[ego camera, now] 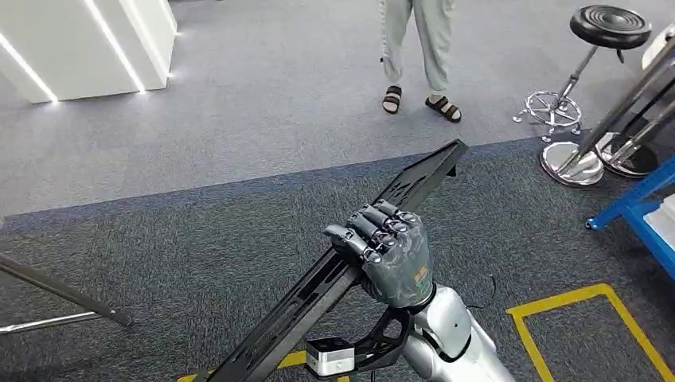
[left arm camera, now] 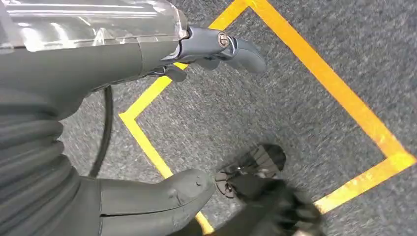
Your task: Take the parts from the cabinet and place them on the table.
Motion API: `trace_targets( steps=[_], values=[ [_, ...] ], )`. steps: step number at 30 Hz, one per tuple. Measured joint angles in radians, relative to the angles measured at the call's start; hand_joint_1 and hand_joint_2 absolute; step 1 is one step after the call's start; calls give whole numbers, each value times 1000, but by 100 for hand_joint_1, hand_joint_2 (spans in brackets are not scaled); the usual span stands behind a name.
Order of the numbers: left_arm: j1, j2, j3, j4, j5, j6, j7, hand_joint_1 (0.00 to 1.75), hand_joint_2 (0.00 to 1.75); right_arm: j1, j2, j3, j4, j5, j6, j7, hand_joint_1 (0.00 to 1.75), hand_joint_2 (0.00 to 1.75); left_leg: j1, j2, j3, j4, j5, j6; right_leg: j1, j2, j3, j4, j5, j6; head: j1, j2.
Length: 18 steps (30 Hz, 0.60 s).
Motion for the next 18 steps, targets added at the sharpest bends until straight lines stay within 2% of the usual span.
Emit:
trace_targets(
  steps=[10, 14, 15, 16, 17, 18],
  values=[
    [0, 0, 0, 0, 0, 0, 0, 0, 175, 0, 0, 0, 0, 0, 0, 0, 175, 175, 1, -4, -1, 0, 2, 2, 0, -2, 0, 0, 0, 0, 0, 0],
    [4, 0, -2, 0, 4, 0, 0, 0, 175, 1, 0, 0, 0, 3, -1, 1, 175, 175, -1, -25, -6, 1, 3, 8, 0, -17, 3, -4, 0, 6, 0, 0],
    [9, 1, -2, 0, 6, 0, 0, 0, 175, 1, 0, 0, 0, 4, -1, 2, 175, 175, -1, -41, -7, -4, 7, 17, 1, -32, 7, -6, 0, 14, 0, 0],
    [9, 1, -2, 0, 6, 0, 0, 0, 175, 1, 0, 0, -1, 5, -1, 2, 175, 175, 3, -45, -5, -9, 9, 21, 0, -32, 7, -5, -3, 17, 0, 0],
    [5, -1, -4, 0, 9, -2, -1, 0, 175, 2, 0, 0, -6, 10, -3, 2, 175, 175, 8, -68, -3, -17, 18, 34, -13, 82, -31, 87, -71, 27, 0, 0],
    [0, -2, -5, 0, 15, -2, -2, 0, 175, 12, -2, -2, -5, 21, -3, 6, 175, 175, 7, -113, -6, -14, 18, 37, -14, 99, -138, 300, -145, 32, 0, 0]
  ],
)
